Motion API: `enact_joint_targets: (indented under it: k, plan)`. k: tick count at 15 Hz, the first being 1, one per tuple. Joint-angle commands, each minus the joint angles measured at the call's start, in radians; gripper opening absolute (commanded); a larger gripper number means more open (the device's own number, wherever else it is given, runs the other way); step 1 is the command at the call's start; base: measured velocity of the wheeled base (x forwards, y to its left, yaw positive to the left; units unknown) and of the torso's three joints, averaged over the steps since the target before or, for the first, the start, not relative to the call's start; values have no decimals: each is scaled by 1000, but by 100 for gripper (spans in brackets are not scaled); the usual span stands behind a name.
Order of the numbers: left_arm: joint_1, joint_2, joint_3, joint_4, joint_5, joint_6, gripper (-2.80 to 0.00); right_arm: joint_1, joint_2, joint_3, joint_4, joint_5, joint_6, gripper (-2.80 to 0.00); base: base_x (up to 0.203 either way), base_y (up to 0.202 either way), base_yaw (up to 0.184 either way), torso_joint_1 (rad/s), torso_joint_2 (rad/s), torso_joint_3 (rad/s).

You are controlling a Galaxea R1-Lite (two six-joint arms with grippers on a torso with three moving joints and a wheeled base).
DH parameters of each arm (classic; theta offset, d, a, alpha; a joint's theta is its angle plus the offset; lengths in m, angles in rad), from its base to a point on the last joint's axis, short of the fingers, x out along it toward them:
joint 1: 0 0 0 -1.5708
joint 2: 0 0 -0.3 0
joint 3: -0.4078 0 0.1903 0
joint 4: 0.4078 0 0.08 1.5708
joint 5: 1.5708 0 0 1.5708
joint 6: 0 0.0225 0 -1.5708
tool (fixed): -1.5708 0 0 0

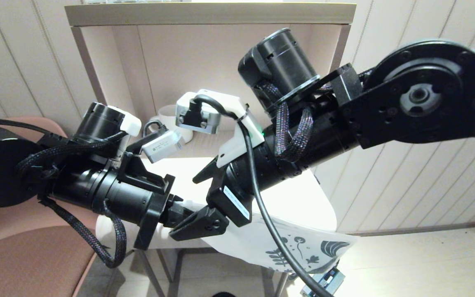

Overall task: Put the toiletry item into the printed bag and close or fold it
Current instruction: Close the strorage bag and place it on the desk

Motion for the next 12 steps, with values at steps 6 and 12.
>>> enact_joint_targets:
  k: [6, 12]
  plan:
    - [0, 1, 0, 1, -5, 2, -280, 0, -1, -5, 4, 3, 0, -280, 0, 0, 0, 0, 0, 0]
    - [0, 0, 0, 1, -5, 2, -280, 2, -1, -1, 4, 4, -3, -280, 0, 0, 0, 0, 0, 0]
